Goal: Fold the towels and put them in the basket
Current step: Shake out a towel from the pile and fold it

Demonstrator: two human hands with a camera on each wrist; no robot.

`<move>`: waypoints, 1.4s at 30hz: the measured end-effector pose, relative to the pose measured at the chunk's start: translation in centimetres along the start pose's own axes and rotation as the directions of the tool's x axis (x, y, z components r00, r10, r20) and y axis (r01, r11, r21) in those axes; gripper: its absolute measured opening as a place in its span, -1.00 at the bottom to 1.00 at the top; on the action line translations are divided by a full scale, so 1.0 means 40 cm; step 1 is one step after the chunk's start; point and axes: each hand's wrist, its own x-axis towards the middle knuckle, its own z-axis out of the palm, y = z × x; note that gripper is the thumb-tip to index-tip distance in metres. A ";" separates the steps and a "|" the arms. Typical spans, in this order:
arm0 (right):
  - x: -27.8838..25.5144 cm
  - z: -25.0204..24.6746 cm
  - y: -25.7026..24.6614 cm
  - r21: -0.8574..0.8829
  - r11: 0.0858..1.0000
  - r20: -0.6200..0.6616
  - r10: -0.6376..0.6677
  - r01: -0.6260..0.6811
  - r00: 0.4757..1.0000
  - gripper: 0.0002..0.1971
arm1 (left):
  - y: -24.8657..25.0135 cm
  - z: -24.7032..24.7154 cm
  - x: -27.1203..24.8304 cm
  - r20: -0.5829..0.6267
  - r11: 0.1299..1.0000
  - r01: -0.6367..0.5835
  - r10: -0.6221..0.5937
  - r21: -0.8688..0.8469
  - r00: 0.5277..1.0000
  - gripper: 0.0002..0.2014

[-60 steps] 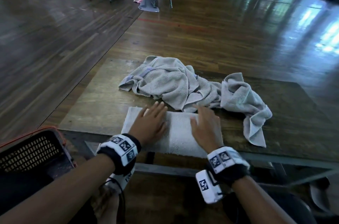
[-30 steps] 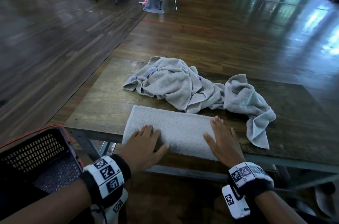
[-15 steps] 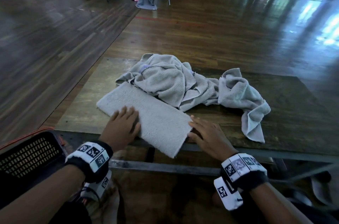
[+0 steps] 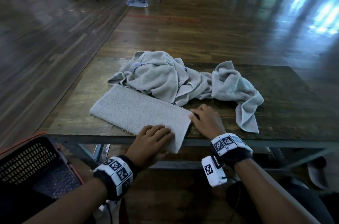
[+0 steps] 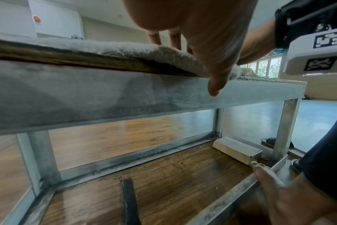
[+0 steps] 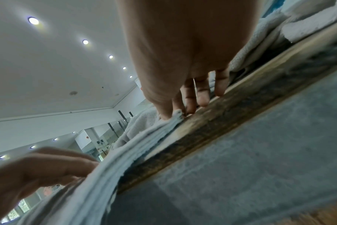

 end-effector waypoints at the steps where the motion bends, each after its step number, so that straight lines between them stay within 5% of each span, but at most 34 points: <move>1: 0.005 -0.001 -0.003 -0.001 1.000 0.004 0.007 -0.007 1.000 -0.61 | 0.004 0.000 0.008 -0.014 1.000 0.014 -0.014 -0.003 1.000 -0.39; 7: 0.034 -0.005 -0.001 0.035 0.999 0.034 0.018 -0.019 0.999 -0.74 | 0.025 -0.004 0.035 -0.201 0.998 -0.053 0.045 -0.036 0.979 -0.71; 11: 0.025 -0.027 0.019 0.309 0.941 0.132 0.100 -0.137 0.986 -0.88 | 0.055 -0.029 0.033 -0.273 0.993 -0.088 0.063 -0.082 0.960 -0.77; 16: -0.020 -0.120 0.047 0.735 0.661 0.129 0.083 -0.151 0.988 -0.94 | 0.124 -0.091 0.047 -0.437 0.913 -0.071 -0.122 -0.401 0.891 -0.83; 21: -0.079 -0.217 0.074 0.978 0.191 0.101 -0.100 -0.081 0.990 -0.82 | 0.171 -0.150 0.051 -0.276 0.526 0.054 -0.527 -0.848 0.804 -0.90; 23: -0.090 -0.220 0.069 0.990 0.106 0.112 -0.180 -0.094 0.977 -0.69 | 0.155 -0.150 0.045 -0.225 0.433 0.068 -0.589 -0.899 0.776 -0.93; 26: -0.072 -0.195 0.024 0.977 0.204 0.102 -0.153 -0.070 0.983 -0.62 | 0.116 -0.136 0.029 -0.175 0.366 0.113 -0.666 -0.924 0.725 -0.95; 31: 0.017 -0.152 -0.055 0.939 0.340 0.078 -0.089 -0.044 0.993 -0.83 | 0.044 -0.116 -0.011 -0.062 0.199 0.166 -0.798 -0.966 0.599 -0.91; 33: 0.059 -0.126 -0.082 0.927 0.370 0.102 -0.086 -0.063 0.991 -0.87 | 0.012 -0.110 -0.029 -0.056 0.226 0.227 -0.815 -0.947 0.577 -0.91; 42: 0.195 -0.007 -0.184 0.624 0.781 0.058 -0.049 0.002 0.997 -0.93 | -0.093 -0.054 -0.060 -0.009 0.309 0.522 -0.867 -0.795 0.498 -0.77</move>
